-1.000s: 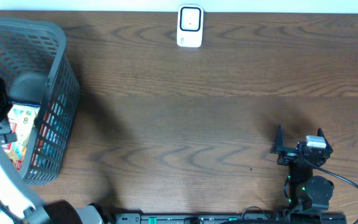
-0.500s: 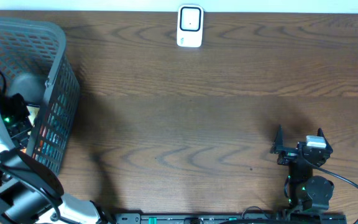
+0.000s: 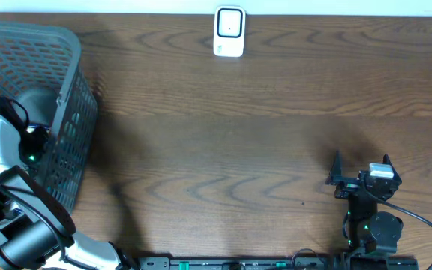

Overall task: Scan the item barcode
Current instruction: 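Move the left gripper into the grey basket toward the items, then grasp the blue mouthwash bottle with the left gripper and lift it, then carry the blue bottle toward the scanner and lower it onto the table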

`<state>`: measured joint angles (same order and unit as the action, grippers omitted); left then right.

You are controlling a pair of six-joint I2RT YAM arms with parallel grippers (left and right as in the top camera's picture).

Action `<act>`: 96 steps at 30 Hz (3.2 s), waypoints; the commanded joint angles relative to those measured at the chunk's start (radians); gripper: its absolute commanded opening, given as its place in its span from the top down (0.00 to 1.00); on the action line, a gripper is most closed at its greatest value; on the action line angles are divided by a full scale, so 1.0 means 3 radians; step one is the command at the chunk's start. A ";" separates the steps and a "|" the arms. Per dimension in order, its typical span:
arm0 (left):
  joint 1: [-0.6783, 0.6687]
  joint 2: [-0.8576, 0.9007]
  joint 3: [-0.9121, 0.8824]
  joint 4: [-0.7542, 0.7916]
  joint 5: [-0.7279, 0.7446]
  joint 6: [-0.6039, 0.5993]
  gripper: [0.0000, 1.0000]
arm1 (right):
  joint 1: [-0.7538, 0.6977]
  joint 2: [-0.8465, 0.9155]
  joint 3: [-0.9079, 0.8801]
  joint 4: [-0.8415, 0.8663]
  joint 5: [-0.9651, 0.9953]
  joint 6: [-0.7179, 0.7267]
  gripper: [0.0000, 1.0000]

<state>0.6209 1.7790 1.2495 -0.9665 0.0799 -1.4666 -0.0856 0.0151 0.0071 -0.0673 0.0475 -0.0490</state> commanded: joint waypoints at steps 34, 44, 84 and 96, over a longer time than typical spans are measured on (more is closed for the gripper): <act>-0.0036 -0.0800 0.0165 0.0426 0.0196 0.1038 0.71 | 0.0027 -0.0009 -0.0005 -0.0013 -0.0005 -0.0039 0.01; -0.0036 -0.1921 0.0223 0.0800 0.0197 0.1036 0.72 | 0.0027 -0.0009 -0.0005 -0.0013 -0.0005 -0.0039 0.01; -0.2600 -0.2539 0.0221 0.1521 0.0788 0.1960 0.71 | 0.0027 -0.0009 -0.0005 -0.0013 -0.0005 -0.0039 0.01; -0.3927 -0.0945 0.0221 0.1609 -0.0023 0.2347 0.71 | 0.0027 -0.0009 -0.0005 -0.0013 -0.0005 -0.0039 0.01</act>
<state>-0.5133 1.4212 1.2911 -0.5098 0.1421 -0.8009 -0.0856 0.0151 0.0071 -0.0673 0.0475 -0.0490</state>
